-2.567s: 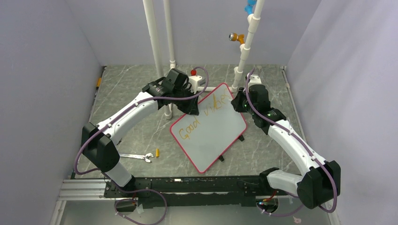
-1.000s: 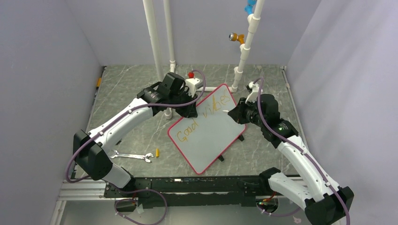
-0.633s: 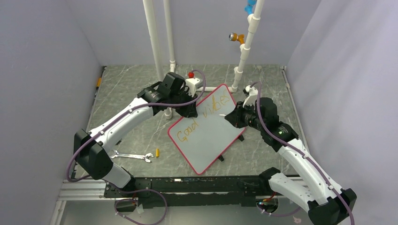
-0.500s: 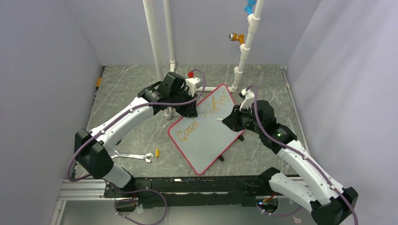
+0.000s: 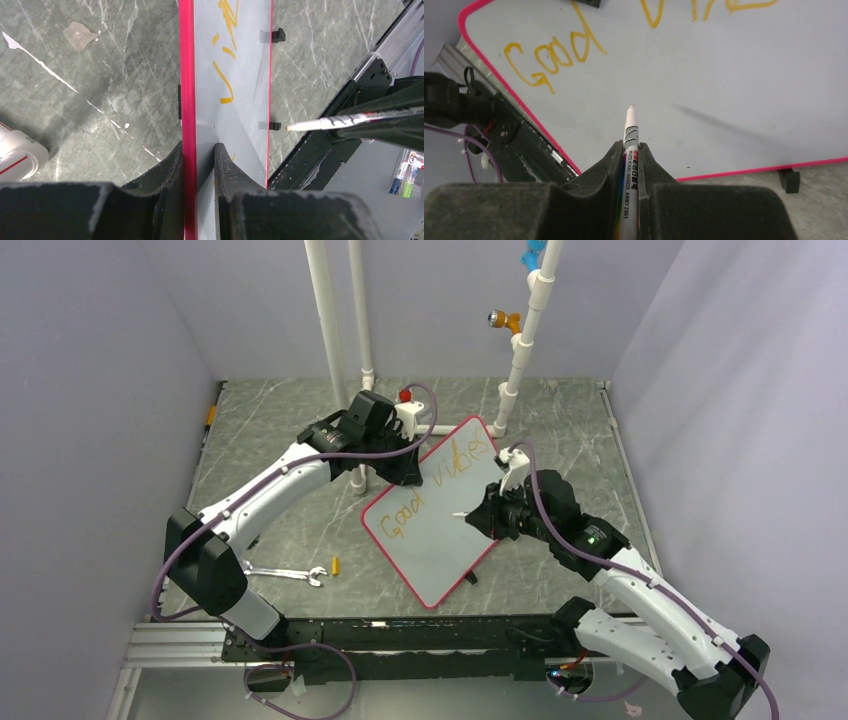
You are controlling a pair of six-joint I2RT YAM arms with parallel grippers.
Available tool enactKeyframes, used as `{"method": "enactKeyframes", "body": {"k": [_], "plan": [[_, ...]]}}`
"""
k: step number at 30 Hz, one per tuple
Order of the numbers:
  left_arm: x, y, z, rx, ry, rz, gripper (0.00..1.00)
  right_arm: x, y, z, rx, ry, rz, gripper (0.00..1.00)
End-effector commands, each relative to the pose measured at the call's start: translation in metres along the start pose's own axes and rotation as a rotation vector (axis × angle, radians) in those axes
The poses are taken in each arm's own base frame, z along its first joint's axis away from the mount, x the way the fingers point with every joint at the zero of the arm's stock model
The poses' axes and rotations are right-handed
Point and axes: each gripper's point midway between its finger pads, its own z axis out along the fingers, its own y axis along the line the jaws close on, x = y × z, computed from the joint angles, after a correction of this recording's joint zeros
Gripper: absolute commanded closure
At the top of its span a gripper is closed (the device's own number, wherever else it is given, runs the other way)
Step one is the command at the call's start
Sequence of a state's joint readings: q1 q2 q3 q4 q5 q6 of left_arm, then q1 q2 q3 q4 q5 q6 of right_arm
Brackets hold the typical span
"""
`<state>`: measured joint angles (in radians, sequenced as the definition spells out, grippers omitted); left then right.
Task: Write a sentence on the whiteboard
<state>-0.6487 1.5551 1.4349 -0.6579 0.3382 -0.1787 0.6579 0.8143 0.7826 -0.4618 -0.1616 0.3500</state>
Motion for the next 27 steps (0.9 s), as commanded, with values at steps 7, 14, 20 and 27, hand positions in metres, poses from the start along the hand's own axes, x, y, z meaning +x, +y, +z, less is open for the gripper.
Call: {"method": "enactKeyframes", "body": {"k": [7, 14, 20, 27], "plan": [[-0.020, 0.038, -0.002, -0.160, -0.060, 0.074, 1.00, 0.011, 0.031, 0.009, -0.023, -0.034, -0.066, 1.00], [-0.021, 0.040, -0.004, -0.160, -0.069, 0.068, 1.00, 0.028, 0.044, 0.015, -0.027, -0.036, -0.073, 1.00], [-0.022, 0.040, -0.006, -0.156, -0.075, 0.067, 1.00, 0.037, 0.055, 0.019, -0.009, -0.042, -0.119, 1.00], [-0.022, 0.039, -0.008, -0.154, -0.078, 0.069, 1.00, 0.038, 0.071, 0.018, -0.028, -0.070, -0.158, 1.00]]}}
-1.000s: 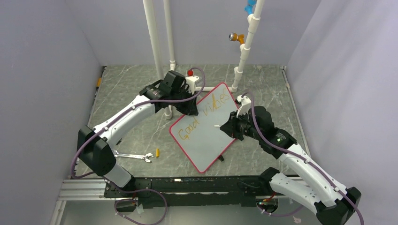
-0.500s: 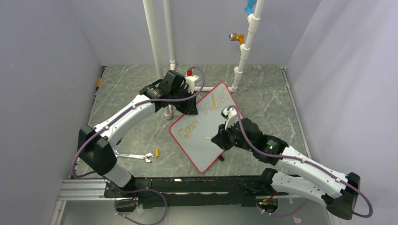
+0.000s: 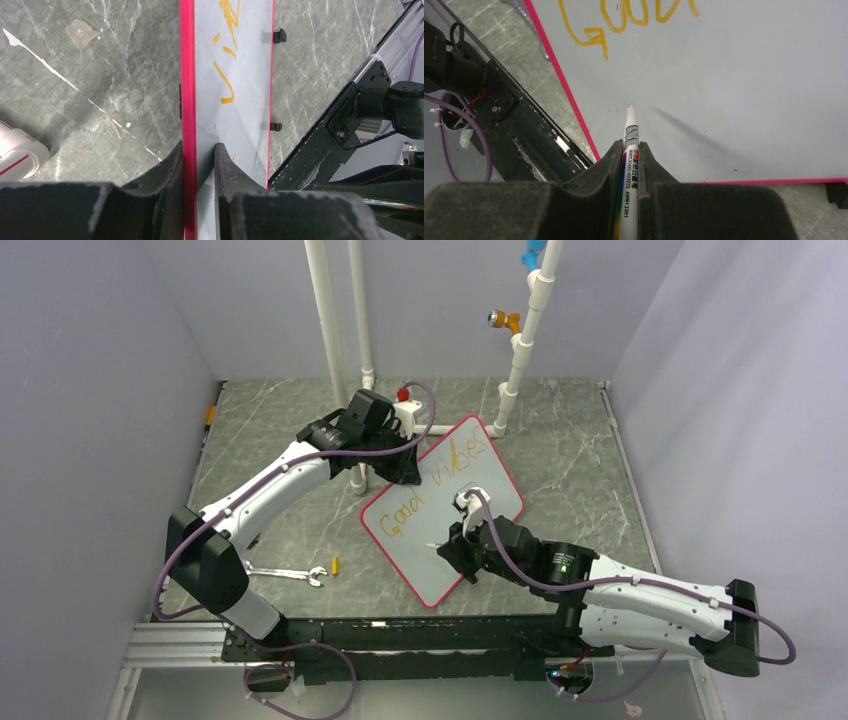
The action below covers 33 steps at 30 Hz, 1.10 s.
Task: Write a sentence on the whiteboard
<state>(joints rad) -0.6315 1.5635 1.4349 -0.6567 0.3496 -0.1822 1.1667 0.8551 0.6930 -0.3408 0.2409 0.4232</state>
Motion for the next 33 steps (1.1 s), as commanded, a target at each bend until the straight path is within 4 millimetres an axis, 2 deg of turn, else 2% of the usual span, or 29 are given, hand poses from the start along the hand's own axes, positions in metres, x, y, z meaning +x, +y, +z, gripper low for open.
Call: {"method": "enactKeyframes", "body": {"k": [1, 21, 33], "plan": [[-0.022, 0.033, -0.009, -0.152, -0.081, 0.086, 1.00, -0.018, 0.005, 0.001, 0.022, -0.088, 0.003, 1.00], [-0.022, 0.032, -0.010, -0.145, -0.082, 0.089, 1.00, -0.021, 0.021, 0.000, -0.002, -0.146, -0.049, 1.00], [-0.023, 0.031, -0.012, -0.144, -0.086, 0.089, 1.00, -0.008, 0.034, 0.021, -0.010, -0.093, -0.071, 1.00]]}}
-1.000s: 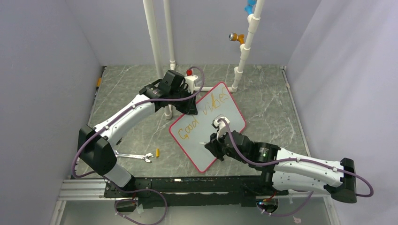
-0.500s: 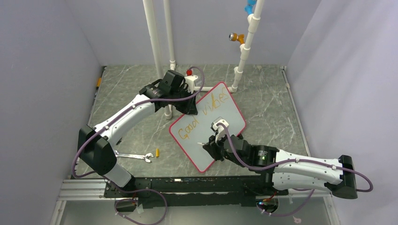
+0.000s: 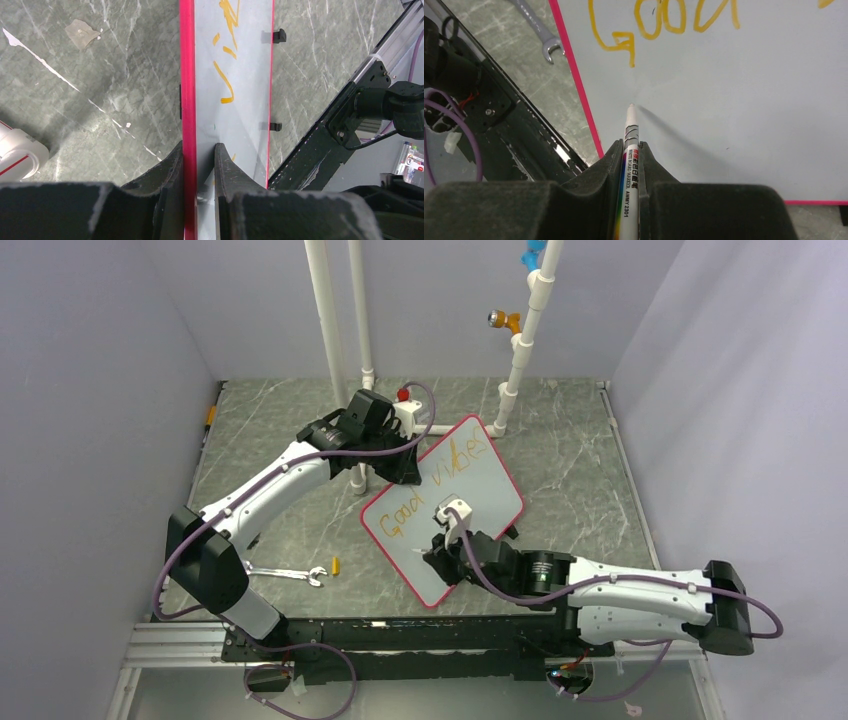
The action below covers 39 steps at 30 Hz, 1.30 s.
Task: Write a sentence on the whiteboard
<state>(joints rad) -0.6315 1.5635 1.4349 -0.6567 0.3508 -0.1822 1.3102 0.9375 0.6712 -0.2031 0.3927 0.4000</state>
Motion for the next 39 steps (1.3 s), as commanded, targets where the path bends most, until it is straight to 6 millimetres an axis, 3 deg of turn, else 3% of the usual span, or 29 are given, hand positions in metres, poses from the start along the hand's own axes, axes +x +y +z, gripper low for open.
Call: {"method": "enactKeyframes", "body": {"k": [1, 13, 26, 39], "plan": [[-0.023, 0.031, -0.012, -0.144, -0.087, 0.090, 1.00, -0.009, 0.010, 0.008, -0.009, -0.029, 0.003, 1.00], [-0.023, 0.031, -0.012, -0.142, -0.087, 0.092, 1.00, 0.017, 0.026, 0.012, -0.031, 0.058, -0.039, 1.00], [-0.023, 0.031, -0.012, -0.141, -0.087, 0.091, 1.00, 0.037, -0.009, 0.007, 0.148, 0.095, 0.002, 1.00], [-0.022, 0.030, -0.013, -0.140, -0.088, 0.091, 1.00, 0.059, -0.012, 0.003, 0.151, 0.181, -0.003, 1.00]]}}
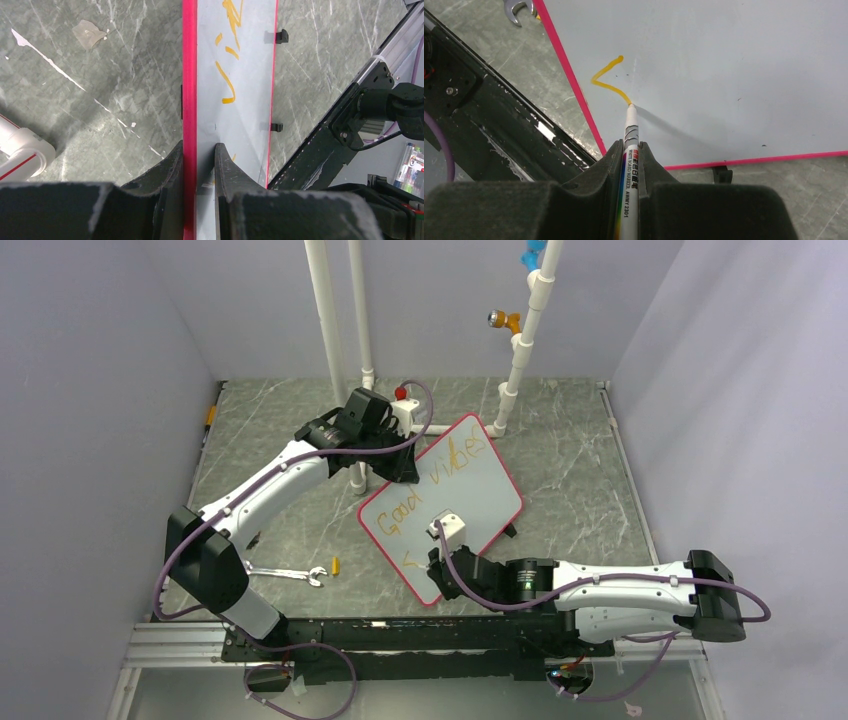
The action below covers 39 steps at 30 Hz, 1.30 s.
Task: Write a sentence on the whiteboard
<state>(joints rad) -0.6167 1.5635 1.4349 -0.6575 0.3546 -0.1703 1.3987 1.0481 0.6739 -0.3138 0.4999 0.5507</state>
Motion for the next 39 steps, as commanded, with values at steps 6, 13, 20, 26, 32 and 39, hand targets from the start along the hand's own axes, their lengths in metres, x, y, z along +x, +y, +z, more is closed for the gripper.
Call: {"method": "enactKeyframes", "body": {"k": [6, 13, 20, 26, 32, 39], "plan": [[-0.021, 0.025, -0.011, -0.135, -0.084, 0.089, 1.00, 0.009, 0.001, -0.001, -0.019, 0.044, -0.015, 1.00], [-0.021, 0.025, -0.011, -0.136, -0.084, 0.088, 1.00, -0.016, 0.021, -0.005, -0.087, -0.003, -0.018, 1.00], [-0.022, 0.025, -0.012, -0.135, -0.089, 0.090, 1.00, -0.063, 0.034, -0.023, -0.129, -0.101, 0.003, 1.00], [-0.022, 0.024, -0.013, -0.134, -0.090, 0.092, 1.00, -0.085, 0.028, -0.041, -0.125, -0.177, 0.047, 1.00], [-0.022, 0.024, -0.013, -0.133, -0.091, 0.092, 1.00, -0.085, 0.005, -0.036, -0.017, -0.193, 0.042, 1.00], [-0.021, 0.024, -0.012, -0.133, -0.086, 0.091, 1.00, -0.082, -0.002, -0.025, 0.003, -0.181, 0.040, 1.00]]}}
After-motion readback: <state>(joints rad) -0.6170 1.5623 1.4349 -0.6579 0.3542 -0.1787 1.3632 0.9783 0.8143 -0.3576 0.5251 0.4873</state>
